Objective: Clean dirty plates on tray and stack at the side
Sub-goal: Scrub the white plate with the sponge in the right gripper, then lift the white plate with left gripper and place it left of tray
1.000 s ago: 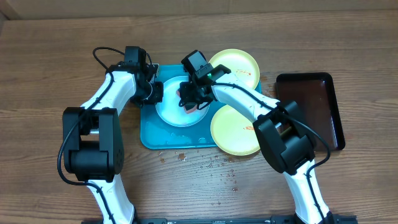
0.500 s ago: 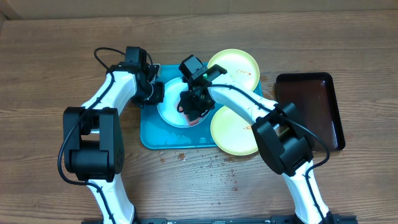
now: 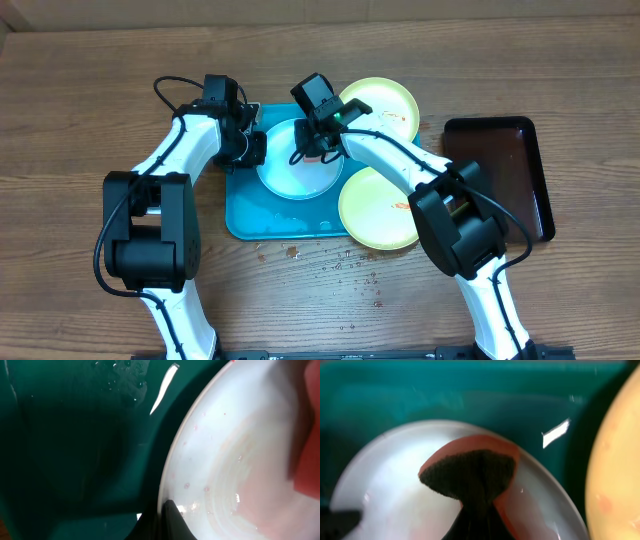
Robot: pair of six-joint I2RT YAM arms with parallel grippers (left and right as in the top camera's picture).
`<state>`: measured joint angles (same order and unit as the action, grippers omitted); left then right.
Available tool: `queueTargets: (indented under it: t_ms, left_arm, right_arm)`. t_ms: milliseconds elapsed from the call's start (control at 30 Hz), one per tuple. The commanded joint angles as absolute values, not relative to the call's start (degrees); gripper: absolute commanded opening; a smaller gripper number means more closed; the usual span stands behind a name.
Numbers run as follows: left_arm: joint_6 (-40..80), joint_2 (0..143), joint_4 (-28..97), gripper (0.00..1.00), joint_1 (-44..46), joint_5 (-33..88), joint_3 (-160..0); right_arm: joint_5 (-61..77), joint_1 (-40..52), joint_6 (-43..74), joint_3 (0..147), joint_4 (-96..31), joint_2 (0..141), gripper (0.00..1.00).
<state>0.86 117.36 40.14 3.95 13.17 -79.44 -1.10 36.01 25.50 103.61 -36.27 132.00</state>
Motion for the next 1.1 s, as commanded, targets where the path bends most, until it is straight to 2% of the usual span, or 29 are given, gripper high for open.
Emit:
queueTargets:
  t_ms: [0, 267, 433, 700, 833, 1067]
  left_arm:
    - [-0.9, 119.5, 40.5, 0.04, 4.1, 11.5, -78.8]
    - [-0.9, 119.5, 40.5, 0.04, 4.1, 11.5, -78.8]
    - [-0.9, 119.5, 40.4, 0.04, 4.1, 11.5, -78.8]
    - [-0.9, 119.5, 40.6, 0.04, 4.1, 11.4, -79.5]
    - [-0.9, 119.3, 43.6, 0.04, 4.1, 9.0, -82.7]
    - [-0.9, 116.8, 50.9, 0.04, 4.2, 0.9, -89.3]
  right_arm:
    - [-2.0, 37.4, 27.3, 102.6, -33.9, 133.3, 0.04]
    - [17.9, 37.6, 26.6, 102.7, -36.1, 134.0, 0.04]
    - [25.0, 37.5, 23.6, 103.9, -42.2, 134.0, 0.04]
    - [19.1, 35.6, 19.7, 112.2, -58.4, 134.0, 0.04]
    - [10.5, 34.7, 21.2, 122.5, -70.0, 133.6, 0.04]
    - [5.2, 34.1, 21.2, 138.2, -80.3, 131.3, 0.04]
